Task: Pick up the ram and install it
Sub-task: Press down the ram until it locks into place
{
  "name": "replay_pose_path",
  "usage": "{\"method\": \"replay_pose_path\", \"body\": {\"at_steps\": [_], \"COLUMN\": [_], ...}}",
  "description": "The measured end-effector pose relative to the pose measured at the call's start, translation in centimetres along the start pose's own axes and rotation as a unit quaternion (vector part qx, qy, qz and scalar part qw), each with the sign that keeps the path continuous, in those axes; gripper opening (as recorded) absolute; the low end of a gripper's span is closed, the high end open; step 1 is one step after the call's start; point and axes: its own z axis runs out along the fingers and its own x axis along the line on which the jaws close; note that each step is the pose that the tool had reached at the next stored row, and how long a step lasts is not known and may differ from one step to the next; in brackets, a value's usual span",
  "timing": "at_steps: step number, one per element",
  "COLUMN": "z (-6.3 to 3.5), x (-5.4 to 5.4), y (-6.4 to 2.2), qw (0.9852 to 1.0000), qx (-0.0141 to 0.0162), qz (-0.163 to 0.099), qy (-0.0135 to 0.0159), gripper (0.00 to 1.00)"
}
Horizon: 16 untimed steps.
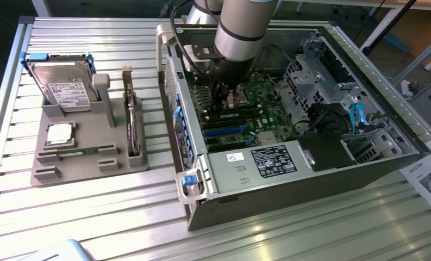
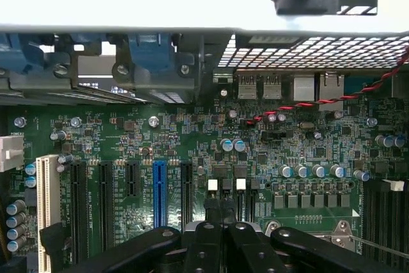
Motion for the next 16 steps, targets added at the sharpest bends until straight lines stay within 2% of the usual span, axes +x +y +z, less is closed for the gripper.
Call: {"method": "replay_pose_path", "body": {"at_steps": [16], "z": [0.24], "x": [0.04], "y": [0.00], "qw": [1.0000], "qx": [0.0001], "qz": [0.000], "qy": [-0.0001], "gripper": [0.10]}}
